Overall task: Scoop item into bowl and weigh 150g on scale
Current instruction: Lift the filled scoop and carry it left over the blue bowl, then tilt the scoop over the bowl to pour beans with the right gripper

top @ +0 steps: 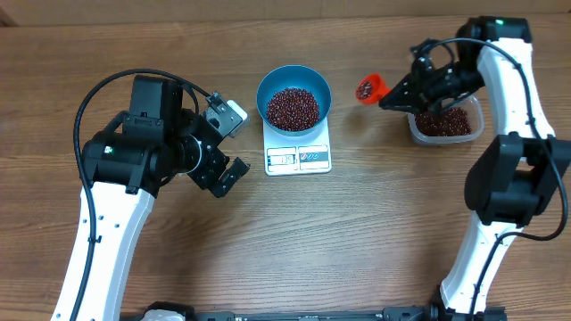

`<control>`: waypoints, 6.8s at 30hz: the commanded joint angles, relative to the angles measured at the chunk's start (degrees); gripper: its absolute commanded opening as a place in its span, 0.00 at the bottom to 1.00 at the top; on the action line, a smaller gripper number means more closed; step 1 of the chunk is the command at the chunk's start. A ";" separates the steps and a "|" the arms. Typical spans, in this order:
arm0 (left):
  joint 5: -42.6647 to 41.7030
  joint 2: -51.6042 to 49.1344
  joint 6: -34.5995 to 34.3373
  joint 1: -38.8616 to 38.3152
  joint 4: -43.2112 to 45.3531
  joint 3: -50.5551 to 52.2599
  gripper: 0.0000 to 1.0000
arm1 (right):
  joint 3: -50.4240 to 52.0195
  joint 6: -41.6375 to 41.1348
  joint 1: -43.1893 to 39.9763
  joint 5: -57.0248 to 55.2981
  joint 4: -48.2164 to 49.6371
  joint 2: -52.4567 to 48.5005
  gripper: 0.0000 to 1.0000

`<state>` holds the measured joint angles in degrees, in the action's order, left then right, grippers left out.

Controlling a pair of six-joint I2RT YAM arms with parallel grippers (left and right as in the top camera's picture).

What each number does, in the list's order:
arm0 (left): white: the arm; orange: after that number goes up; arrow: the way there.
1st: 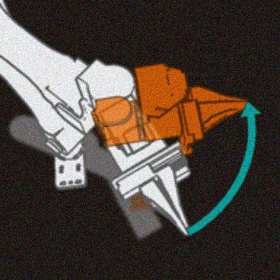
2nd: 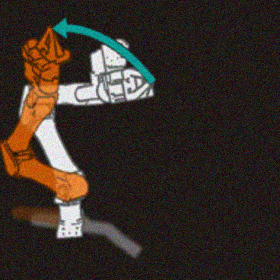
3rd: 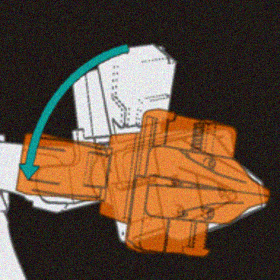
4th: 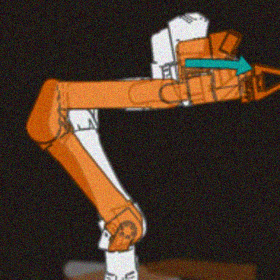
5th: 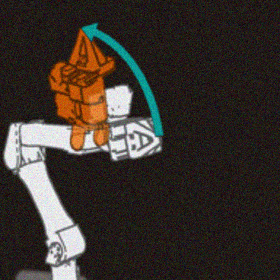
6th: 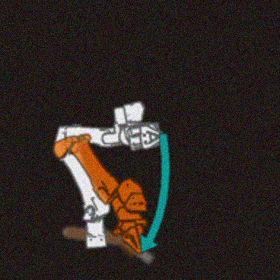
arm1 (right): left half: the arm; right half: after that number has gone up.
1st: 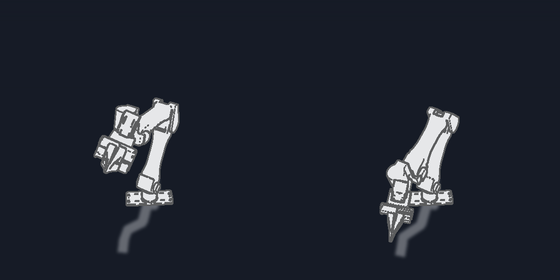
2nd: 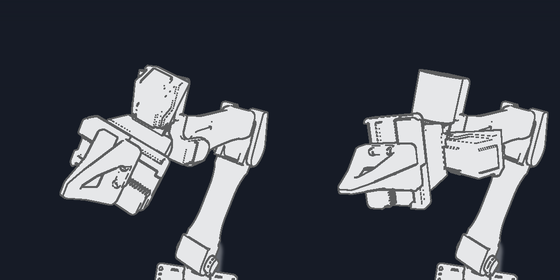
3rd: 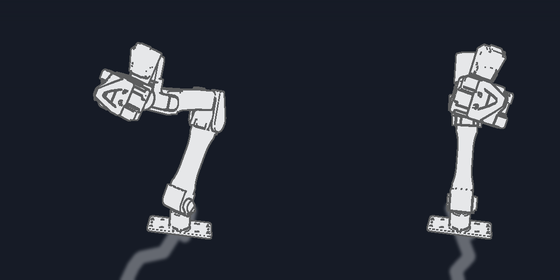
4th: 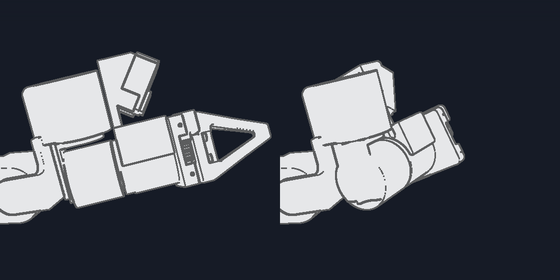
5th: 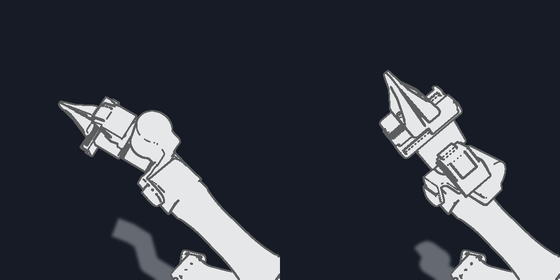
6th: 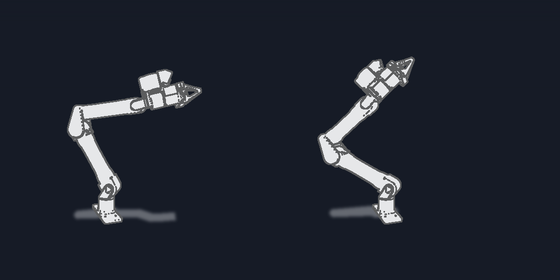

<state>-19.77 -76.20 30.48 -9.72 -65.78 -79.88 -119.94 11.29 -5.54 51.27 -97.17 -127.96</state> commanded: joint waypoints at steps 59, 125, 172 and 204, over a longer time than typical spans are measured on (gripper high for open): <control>-0.79 -0.42 1.29 -0.04 0.00 -0.92 1.00 | -2.84 5.75 26.86 -35.41 19.47 5.92 0.04; -0.79 -0.42 1.27 -0.04 0.00 -0.92 1.00 | -2.82 6.80 28.30 -38.16 21.51 5.92 0.04; -0.79 -0.42 1.29 -0.04 0.00 -0.92 1.00 | -2.80 4.22 27.06 -38.99 21.90 5.92 0.04; -0.79 -0.42 1.29 -0.04 0.00 -0.92 1.00 | -2.80 4.17 26.82 -36.02 21.86 5.92 0.04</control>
<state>-19.77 -76.20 30.48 -9.72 -65.78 -79.88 -120.86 15.05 21.74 15.68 -75.68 -124.66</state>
